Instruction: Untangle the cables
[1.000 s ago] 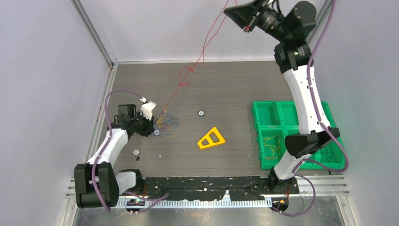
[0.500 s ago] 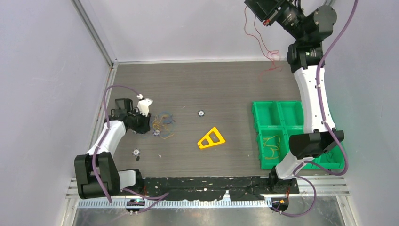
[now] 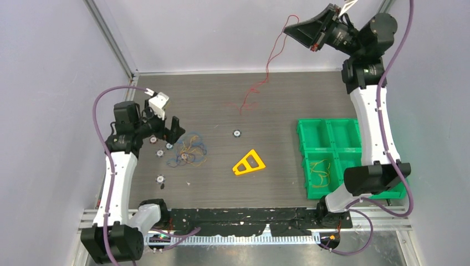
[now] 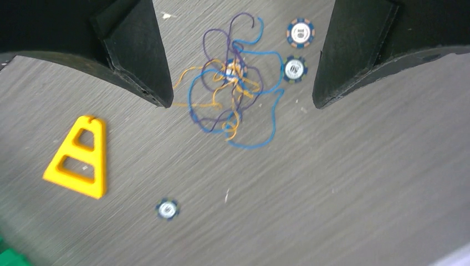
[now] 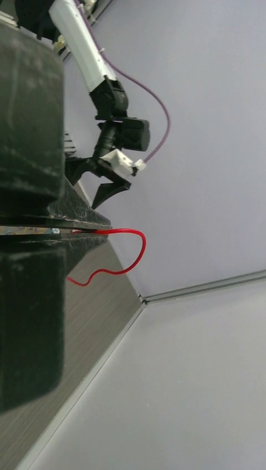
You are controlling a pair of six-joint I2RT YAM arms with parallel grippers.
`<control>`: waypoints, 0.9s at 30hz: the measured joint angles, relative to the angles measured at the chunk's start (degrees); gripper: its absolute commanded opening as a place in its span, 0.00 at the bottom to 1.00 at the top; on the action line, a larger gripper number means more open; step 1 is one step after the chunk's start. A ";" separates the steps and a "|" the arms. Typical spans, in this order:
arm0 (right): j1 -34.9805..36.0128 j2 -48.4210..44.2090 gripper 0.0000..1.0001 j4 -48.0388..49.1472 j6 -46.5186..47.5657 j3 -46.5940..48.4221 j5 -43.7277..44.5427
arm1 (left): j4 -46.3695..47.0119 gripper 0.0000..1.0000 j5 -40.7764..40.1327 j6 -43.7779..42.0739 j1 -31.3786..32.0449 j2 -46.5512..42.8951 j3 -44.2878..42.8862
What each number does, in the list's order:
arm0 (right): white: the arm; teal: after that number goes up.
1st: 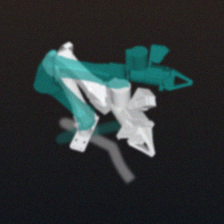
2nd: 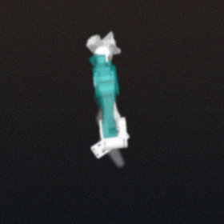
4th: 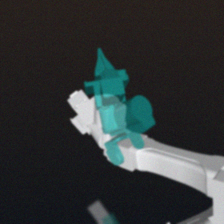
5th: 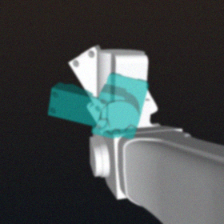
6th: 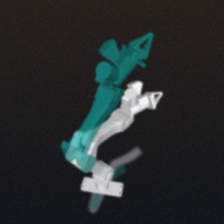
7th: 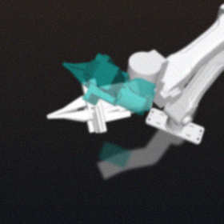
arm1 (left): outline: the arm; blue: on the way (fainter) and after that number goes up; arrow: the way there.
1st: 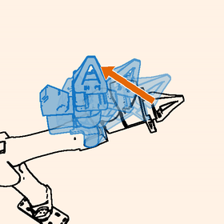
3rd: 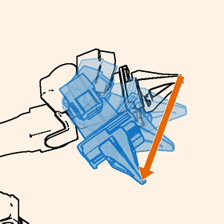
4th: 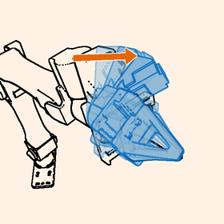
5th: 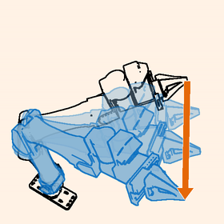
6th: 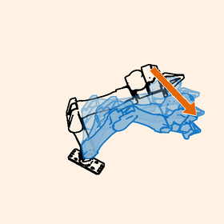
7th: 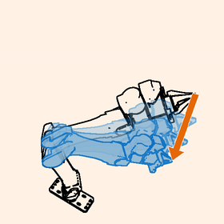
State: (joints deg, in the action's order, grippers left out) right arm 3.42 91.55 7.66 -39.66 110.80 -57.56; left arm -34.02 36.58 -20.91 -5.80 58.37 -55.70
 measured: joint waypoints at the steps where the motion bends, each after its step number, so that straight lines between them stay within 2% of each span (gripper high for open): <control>1: -0.15 -0.98 0.05 -0.96 0.79 -0.15 -0.72 | 0.11 1.00 0.96 0.76 0.04 -0.85 -0.52; 5: -0.28 -6.69 0.05 -5.88 4.46 -1.44 -4.37 | 1.68 0.99 7.32 5.57 1.07 -3.82 -3.10; 8: -0.28 -10.40 0.05 -7.37 5.44 -3.56 -7.34 | 7.85 1.00 12.37 12.26 4.02 -5.90 -4.37; 10: -0.02 -12.35 0.05 -7.89 5.55 -5.22 -9.62 | 13.09 0.99 14.05 16.87 8.66 -6.88 -5.53; 13: 0.72 -14.05 0.05 -8.20 5.51 -8.24 -12.37 | 19.10 0.99 13.88 21.49 20.13 -5.86 -9.62; 17: 1.86 -14.23 0.05 -8.04 4.79 -12.04 -14.80 | 24.96 1.00 11.23 25.83 32.72 0.13 -17.09; 21: 2.51 -14.23 0.05 -6.40 2.51 -14.86 -16.28 | 31.93 1.00 9.27 32.13 38.16 8.61 -23.28; 27: 3.74 -15.34 0.05 -1.90 -0.96 -15.98 -16.72 | 39.19 1.00 8.33 38.05 45.29 18.97 -24.00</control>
State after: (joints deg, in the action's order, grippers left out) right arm 7.16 76.20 5.76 -40.62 94.83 -74.28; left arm 5.17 44.91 17.15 39.48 77.34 -79.70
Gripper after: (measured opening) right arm 0.073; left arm 0.994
